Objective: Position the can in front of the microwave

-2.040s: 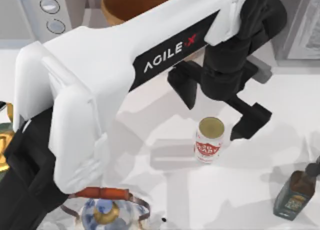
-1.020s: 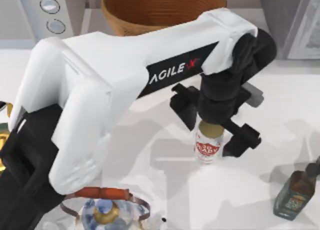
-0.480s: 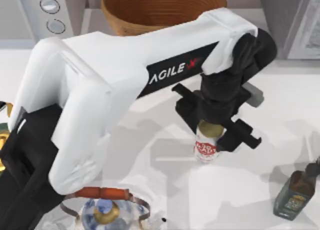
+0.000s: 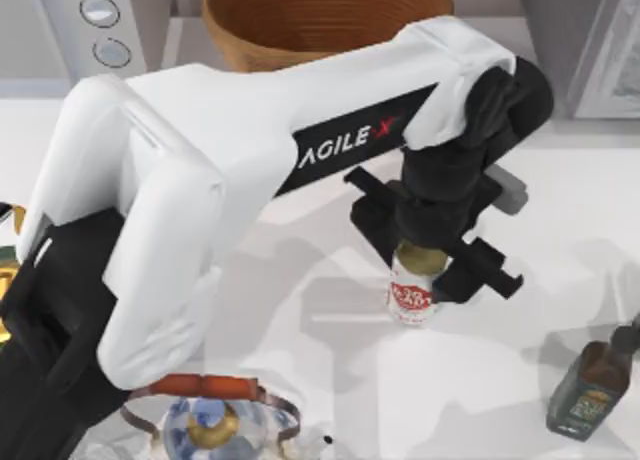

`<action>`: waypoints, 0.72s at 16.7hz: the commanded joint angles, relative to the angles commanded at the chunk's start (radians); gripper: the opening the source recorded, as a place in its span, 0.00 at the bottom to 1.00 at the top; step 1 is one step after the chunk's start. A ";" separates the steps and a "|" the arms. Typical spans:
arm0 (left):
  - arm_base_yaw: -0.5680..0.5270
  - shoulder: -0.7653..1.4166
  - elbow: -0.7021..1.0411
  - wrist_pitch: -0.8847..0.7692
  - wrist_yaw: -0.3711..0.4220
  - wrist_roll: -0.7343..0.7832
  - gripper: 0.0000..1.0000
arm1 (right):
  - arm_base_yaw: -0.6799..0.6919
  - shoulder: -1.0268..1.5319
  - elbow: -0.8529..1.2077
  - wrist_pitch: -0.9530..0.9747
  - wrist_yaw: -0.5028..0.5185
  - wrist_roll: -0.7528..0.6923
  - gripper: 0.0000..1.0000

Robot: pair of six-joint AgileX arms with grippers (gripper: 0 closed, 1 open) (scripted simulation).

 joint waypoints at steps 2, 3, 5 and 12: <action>0.001 0.001 0.004 -0.004 0.000 0.002 0.00 | 0.000 0.000 0.000 0.000 0.000 0.000 1.00; -0.001 0.001 0.017 -0.017 0.000 0.003 0.00 | 0.000 0.000 0.000 0.000 0.000 0.000 1.00; -0.002 0.003 0.064 -0.060 0.000 0.003 0.00 | 0.000 0.000 0.000 0.000 0.000 0.000 1.00; 0.000 0.004 0.164 -0.161 0.000 0.000 0.00 | 0.000 0.000 0.000 0.000 0.000 0.000 1.00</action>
